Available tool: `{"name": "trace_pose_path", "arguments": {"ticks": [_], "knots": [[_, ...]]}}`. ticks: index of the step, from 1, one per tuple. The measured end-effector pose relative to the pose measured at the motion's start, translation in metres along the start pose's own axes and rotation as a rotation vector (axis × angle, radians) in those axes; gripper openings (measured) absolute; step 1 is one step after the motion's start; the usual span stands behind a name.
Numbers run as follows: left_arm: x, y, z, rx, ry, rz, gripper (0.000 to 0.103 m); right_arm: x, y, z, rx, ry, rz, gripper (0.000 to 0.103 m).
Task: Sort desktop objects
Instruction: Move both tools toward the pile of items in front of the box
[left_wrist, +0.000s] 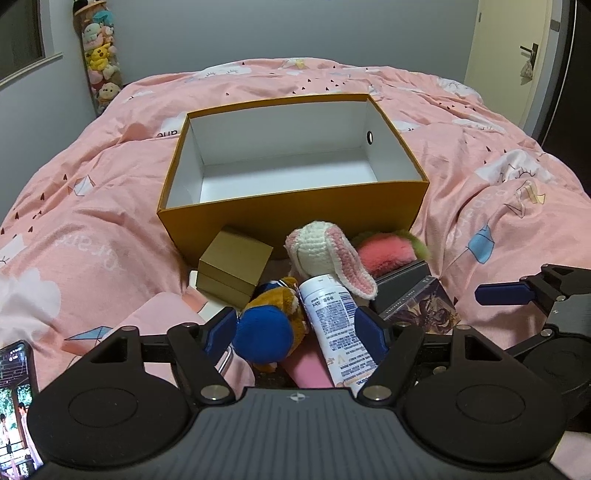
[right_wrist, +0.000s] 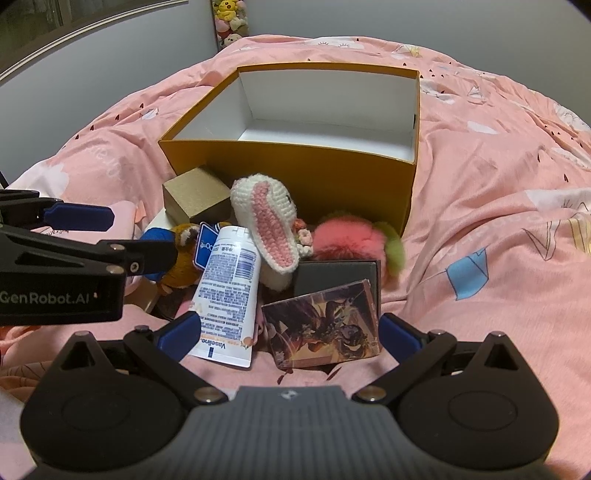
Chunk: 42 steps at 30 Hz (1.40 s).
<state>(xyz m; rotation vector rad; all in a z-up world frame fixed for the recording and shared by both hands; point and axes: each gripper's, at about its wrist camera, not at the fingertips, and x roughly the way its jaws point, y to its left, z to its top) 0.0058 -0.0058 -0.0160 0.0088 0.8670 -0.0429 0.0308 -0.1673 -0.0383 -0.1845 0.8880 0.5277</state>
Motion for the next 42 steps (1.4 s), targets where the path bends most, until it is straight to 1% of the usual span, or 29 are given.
{"name": "trace_pose_path", "arguments": {"ticks": [2, 4, 5, 6, 7, 8, 9, 10, 11, 13, 15, 17, 18, 19, 21, 23, 26, 30, 31, 34, 36, 42], "knots": [[-0.001, 0.003, 0.001, -0.012, -0.002, -0.009, 0.079, -0.001, -0.001, 0.0, 0.005, -0.005, 0.003, 0.102], [-0.003, 0.008, 0.002, -0.025, -0.009, -0.016, 0.074, -0.002, -0.003, 0.001, 0.01, -0.011, 0.002, 0.101], [-0.004, 0.01, 0.003, -0.031, -0.011, -0.018, 0.069, -0.003, -0.004, 0.001, 0.013, -0.015, 0.002, 0.1], [-0.004, 0.013, 0.004, -0.035, -0.013, -0.021, 0.064, -0.003, -0.005, 0.002, 0.015, -0.018, 0.002, 0.098], [-0.005, 0.015, 0.005, -0.037, -0.014, -0.021, 0.062, -0.004, -0.006, 0.002, 0.017, -0.019, 0.003, 0.092], [-0.005, 0.018, 0.006, -0.039, -0.012, -0.02, 0.058, -0.004, -0.008, 0.003, 0.022, -0.018, 0.004, 0.09], [-0.005, 0.02, 0.006, -0.04, -0.008, -0.02, 0.052, -0.003, -0.009, 0.004, 0.026, -0.015, 0.008, 0.085], [-0.004, 0.023, 0.007, -0.038, -0.002, -0.02, 0.049, -0.003, -0.01, 0.005, 0.028, -0.011, 0.012, 0.081], [-0.004, 0.026, 0.008, -0.036, 0.005, -0.019, 0.042, -0.002, -0.011, 0.006, 0.025, -0.005, 0.019, 0.078], [-0.003, 0.031, 0.009, -0.036, 0.019, -0.015, 0.041, 0.0, -0.011, 0.009, 0.018, 0.006, 0.042, 0.07], [-0.002, 0.038, 0.01, -0.05, 0.034, -0.013, 0.041, 0.002, -0.011, 0.013, 0.017, 0.015, 0.073, 0.066], [-0.002, 0.044, 0.011, -0.067, 0.042, -0.013, 0.041, 0.004, -0.01, 0.018, 0.012, 0.016, 0.092, 0.066], [-0.002, 0.046, 0.011, -0.071, 0.043, -0.011, 0.041, 0.006, -0.009, 0.021, 0.006, 0.013, 0.097, 0.064], [-0.002, 0.048, 0.011, -0.074, 0.044, -0.006, 0.041, 0.007, -0.008, 0.023, -0.002, 0.007, 0.097, 0.061], [-0.001, 0.051, 0.012, -0.076, 0.046, 0.0, 0.041, 0.01, -0.008, 0.028, -0.013, -0.002, 0.094, 0.059], [0.001, 0.052, 0.011, -0.082, 0.048, -0.011, 0.041, 0.013, -0.011, 0.031, -0.005, -0.005, 0.079, 0.059], [0.002, 0.046, 0.01, -0.069, 0.045, -0.066, 0.041, 0.02, -0.021, 0.031, 0.004, 0.01, 0.036, 0.059], [0.004, 0.03, 0.01, -0.022, 0.041, -0.113, 0.042, 0.028, -0.041, 0.028, 0.019, 0.055, -0.009, 0.065], [0.006, 0.027, 0.01, -0.013, 0.043, -0.117, 0.042, 0.03, -0.045, 0.026, 0.024, 0.066, -0.01, 0.067], [0.014, 0.017, 0.01, 0.008, 0.062, -0.134, 0.043, 0.037, -0.057, 0.023, 0.039, 0.106, -0.002, 0.068], [0.018, 0.011, 0.01, 0.022, 0.074, -0.149, 0.043, 0.041, -0.06, 0.021, 0.037, 0.129, 0.021, 0.069], [0.028, -0.01, 0.008, 0.097, 0.1, -0.189, 0.043, 0.049, -0.057, 0.017, -0.055, 0.17, 0.053, 0.068]]}}
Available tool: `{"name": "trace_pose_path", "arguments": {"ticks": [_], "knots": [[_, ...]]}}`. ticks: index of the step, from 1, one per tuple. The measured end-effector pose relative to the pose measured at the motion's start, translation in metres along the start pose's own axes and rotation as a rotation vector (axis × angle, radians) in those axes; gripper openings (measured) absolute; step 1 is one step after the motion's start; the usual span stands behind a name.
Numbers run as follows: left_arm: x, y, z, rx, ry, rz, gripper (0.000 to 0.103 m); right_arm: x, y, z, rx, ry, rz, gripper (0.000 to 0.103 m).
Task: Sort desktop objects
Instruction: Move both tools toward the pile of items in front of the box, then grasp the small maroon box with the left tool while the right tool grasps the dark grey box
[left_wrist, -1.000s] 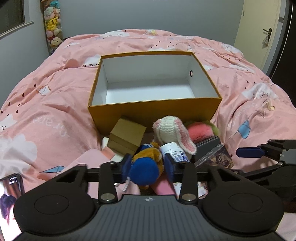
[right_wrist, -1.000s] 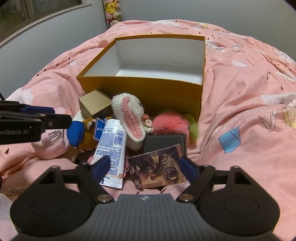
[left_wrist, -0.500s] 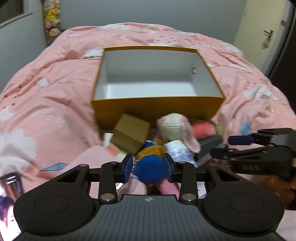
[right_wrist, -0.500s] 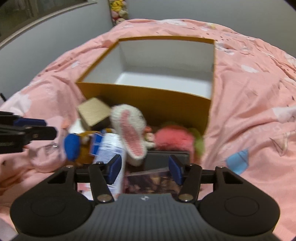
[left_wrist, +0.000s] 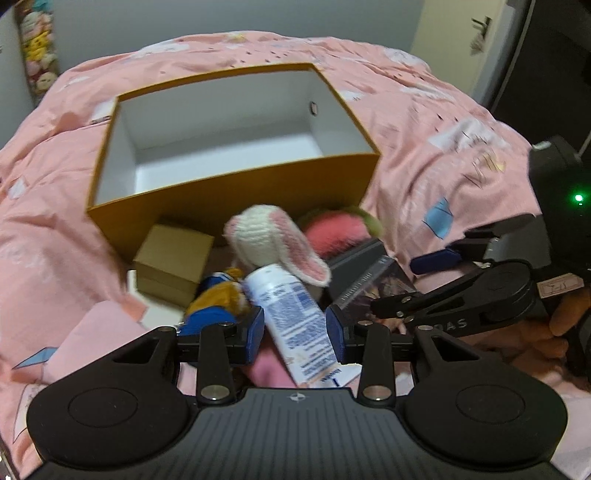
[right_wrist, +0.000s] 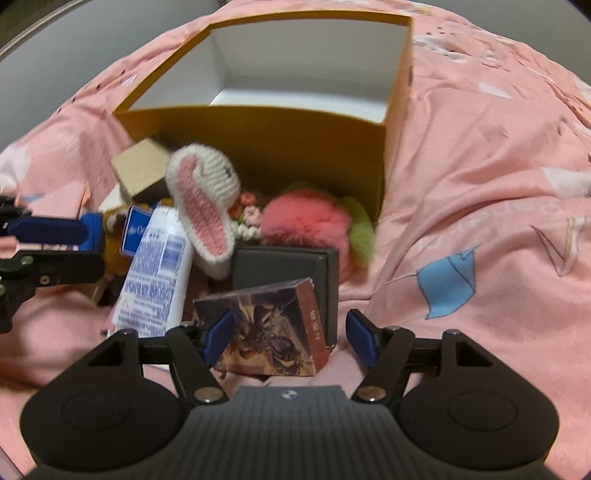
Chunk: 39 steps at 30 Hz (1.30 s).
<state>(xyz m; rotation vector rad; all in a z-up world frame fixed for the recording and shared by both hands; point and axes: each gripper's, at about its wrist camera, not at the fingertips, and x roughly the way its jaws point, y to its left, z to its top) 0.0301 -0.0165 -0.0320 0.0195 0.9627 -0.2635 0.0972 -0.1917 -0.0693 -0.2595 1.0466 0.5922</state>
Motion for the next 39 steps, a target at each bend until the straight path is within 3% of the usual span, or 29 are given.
{"name": "trace_pose_path", "arguments": {"ticks": [2, 7, 14, 18, 19, 23, 28, 33, 39], "knots": [[0.004, -0.004, 0.0, 0.014, 0.014, -0.01, 0.043, 0.005, 0.001, -0.002, -0.021, 0.02, -0.001, 0.068], [0.008, -0.007, -0.001, 0.015, 0.039, -0.028, 0.043, 0.008, 0.001, -0.008, -0.034, 0.05, 0.038, 0.054], [0.006, -0.012, -0.005, -0.003, 0.049, -0.082, 0.043, -0.016, 0.012, -0.018, -0.038, 0.027, 0.143, 0.052], [0.004, -0.012, -0.006, -0.039, 0.055, -0.132, 0.043, -0.018, 0.017, -0.025, 0.014, 0.039, 0.29, 0.029], [0.003, -0.011, -0.006, -0.049, 0.056, -0.143, 0.043, -0.014, 0.02, -0.027, 0.034, 0.047, 0.309, 0.029], [0.004, -0.012, -0.007, -0.06, 0.07, -0.154, 0.043, -0.011, 0.033, -0.028, 0.005, 0.027, 0.281, 0.029], [0.019, -0.009, -0.009, -0.116, 0.126, -0.22, 0.042, -0.016, 0.036, -0.028, -0.023, 0.015, 0.278, 0.029], [0.038, -0.011, -0.008, -0.154, 0.169, -0.212, 0.042, -0.014, 0.034, -0.027, -0.045, 0.018, 0.268, 0.029], [0.047, -0.023, 0.001, -0.125, 0.161, -0.186, 0.043, -0.022, 0.033, -0.029, -0.081, 0.005, 0.224, 0.033]]}}
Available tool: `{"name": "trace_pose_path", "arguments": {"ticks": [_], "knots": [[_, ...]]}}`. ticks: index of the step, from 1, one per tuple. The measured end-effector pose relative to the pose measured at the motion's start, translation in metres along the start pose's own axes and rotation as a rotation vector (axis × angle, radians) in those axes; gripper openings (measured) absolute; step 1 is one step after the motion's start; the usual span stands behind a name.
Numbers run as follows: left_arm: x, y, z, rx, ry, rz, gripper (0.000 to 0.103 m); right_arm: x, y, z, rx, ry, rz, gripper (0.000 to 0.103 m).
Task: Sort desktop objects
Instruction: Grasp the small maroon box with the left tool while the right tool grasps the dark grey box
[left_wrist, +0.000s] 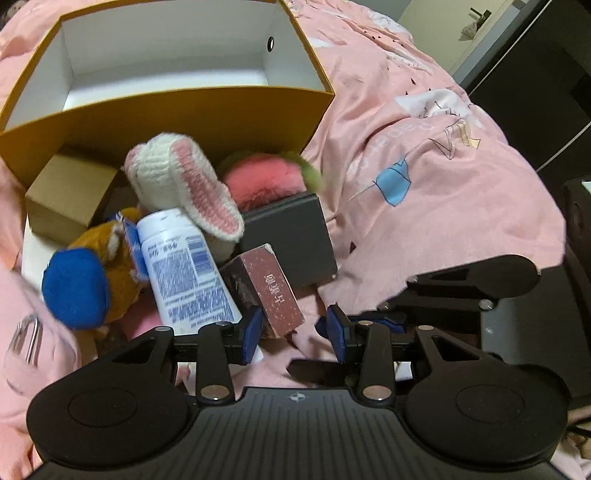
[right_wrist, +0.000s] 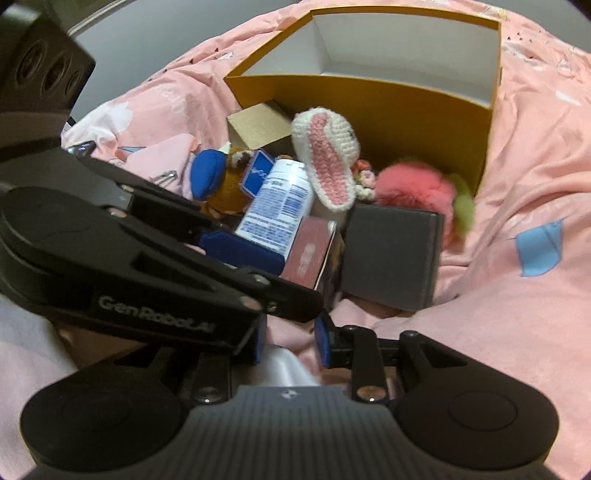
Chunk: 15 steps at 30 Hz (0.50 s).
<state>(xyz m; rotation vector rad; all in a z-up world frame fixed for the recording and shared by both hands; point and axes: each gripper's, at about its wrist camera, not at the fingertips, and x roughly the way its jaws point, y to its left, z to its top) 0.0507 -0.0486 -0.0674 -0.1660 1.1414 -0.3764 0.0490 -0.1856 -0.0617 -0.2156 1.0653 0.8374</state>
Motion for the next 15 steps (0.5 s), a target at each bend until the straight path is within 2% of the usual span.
{"name": "trace_pose_path", "arguments": {"ticks": [5, 7, 12, 15], "knots": [[0.005, 0.007, 0.002, -0.043, 0.007, 0.019, 0.043, -0.009, -0.002, -0.002, -0.026, -0.006, -0.016, 0.034], [0.001, 0.009, 0.003, -0.049, -0.01, 0.024, 0.043, -0.02, -0.004, -0.002, -0.055, -0.015, -0.063, 0.041], [0.0, 0.008, 0.014, -0.061, -0.026, 0.053, 0.045, -0.035, -0.017, 0.003, -0.1, -0.046, -0.206, 0.042], [0.006, 0.006, 0.02, -0.054, -0.019, 0.07, 0.045, -0.029, -0.029, 0.013, -0.088, -0.062, -0.227, 0.043]]}}
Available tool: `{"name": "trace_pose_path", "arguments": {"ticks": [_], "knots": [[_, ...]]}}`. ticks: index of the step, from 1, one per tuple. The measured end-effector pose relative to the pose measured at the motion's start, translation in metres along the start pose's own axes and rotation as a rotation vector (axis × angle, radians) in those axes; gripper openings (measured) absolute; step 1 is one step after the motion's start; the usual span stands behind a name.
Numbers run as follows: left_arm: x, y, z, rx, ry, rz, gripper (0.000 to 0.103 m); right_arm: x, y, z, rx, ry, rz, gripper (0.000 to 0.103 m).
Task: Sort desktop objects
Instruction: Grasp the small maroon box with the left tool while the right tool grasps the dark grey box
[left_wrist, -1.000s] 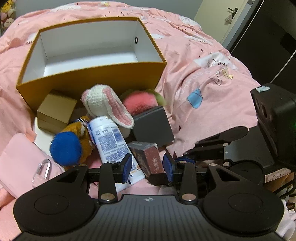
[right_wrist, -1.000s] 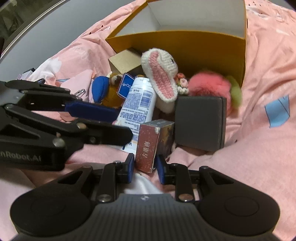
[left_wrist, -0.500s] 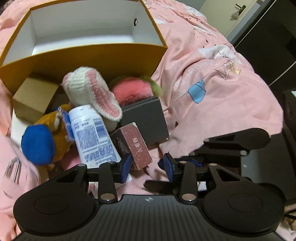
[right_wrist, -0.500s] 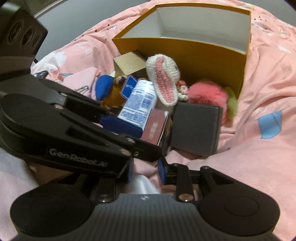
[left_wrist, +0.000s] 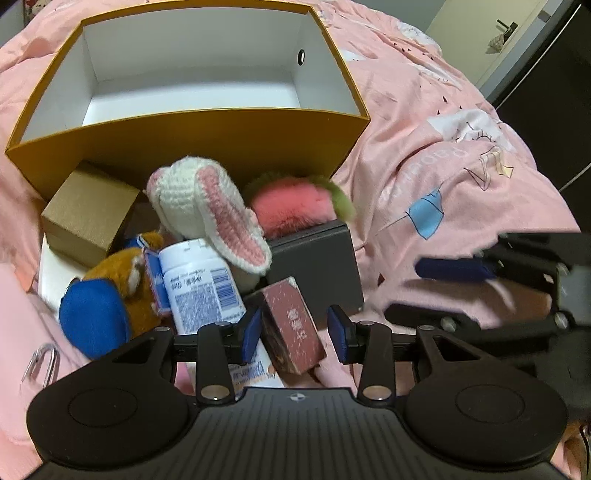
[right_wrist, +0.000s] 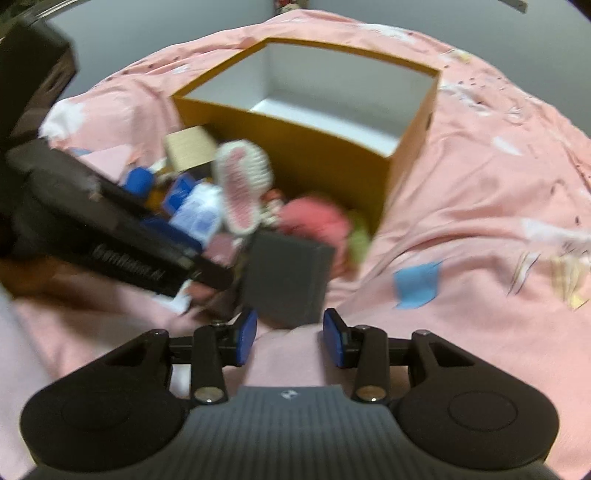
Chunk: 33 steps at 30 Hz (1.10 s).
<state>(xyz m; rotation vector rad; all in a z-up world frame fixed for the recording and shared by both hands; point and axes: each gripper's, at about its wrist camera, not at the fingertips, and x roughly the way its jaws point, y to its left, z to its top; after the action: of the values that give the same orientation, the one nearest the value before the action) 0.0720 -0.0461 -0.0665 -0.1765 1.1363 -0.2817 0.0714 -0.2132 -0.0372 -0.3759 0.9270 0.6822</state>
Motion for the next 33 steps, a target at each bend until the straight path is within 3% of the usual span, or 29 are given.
{"name": "trace_pose_path", "arguments": {"ticks": [4, 8, 11, 16, 19, 25, 29, 33], "knots": [[0.01, 0.0, 0.004, 0.0, 0.016, 0.023, 0.044, 0.034, -0.018, 0.013, 0.041, 0.062, 0.026, 0.046], [0.015, 0.005, 0.006, -0.025, 0.025, 0.017, 0.045, 0.067, -0.037, 0.015, 0.11, 0.109, 0.127, 0.051], [0.016, 0.007, 0.007, -0.036, 0.027, 0.005, 0.047, 0.079, -0.047, 0.012, 0.162, 0.111, 0.201, 0.057], [0.017, 0.008, 0.007, -0.053, 0.03, -0.005, 0.049, 0.082, -0.053, 0.003, 0.217, 0.084, 0.248, 0.059], [0.015, 0.012, 0.005, -0.071, 0.023, -0.021, 0.056, 0.074, -0.049, -0.001, 0.219, 0.079, 0.247, 0.052], [0.012, 0.021, -0.004, -0.095, 0.029, -0.051, 0.056, 0.046, -0.039, -0.01, 0.245, 0.028, 0.294, 0.039], [0.014, 0.025, -0.008, -0.125, 0.048, -0.056, 0.047, 0.044, -0.027, -0.014, 0.224, 0.01, 0.307, 0.039], [0.015, 0.027, -0.007, -0.151, 0.033, -0.058, 0.047, 0.056, -0.021, -0.015, 0.217, 0.028, 0.283, 0.039]]}}
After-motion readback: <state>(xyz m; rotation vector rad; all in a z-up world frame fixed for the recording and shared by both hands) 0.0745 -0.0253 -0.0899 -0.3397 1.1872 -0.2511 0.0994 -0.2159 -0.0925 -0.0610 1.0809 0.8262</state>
